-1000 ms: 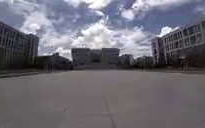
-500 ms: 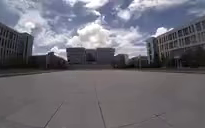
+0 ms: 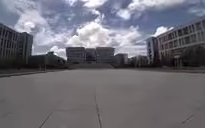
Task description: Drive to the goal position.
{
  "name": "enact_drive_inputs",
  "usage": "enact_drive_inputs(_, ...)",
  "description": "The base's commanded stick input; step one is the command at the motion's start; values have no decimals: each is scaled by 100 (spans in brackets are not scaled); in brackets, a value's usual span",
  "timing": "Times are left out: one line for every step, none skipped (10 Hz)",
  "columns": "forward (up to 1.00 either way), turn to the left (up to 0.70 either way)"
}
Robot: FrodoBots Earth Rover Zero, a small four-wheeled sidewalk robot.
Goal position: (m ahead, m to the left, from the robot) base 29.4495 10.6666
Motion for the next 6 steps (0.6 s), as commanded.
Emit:
enact_drive_inputs(70,12)
enact_drive_inputs(70,13)
enact_drive_inputs(70,12)
enact_drive_inputs(70,3)
enact_drive_inputs(70,0)
enact_drive_inputs(70,0)
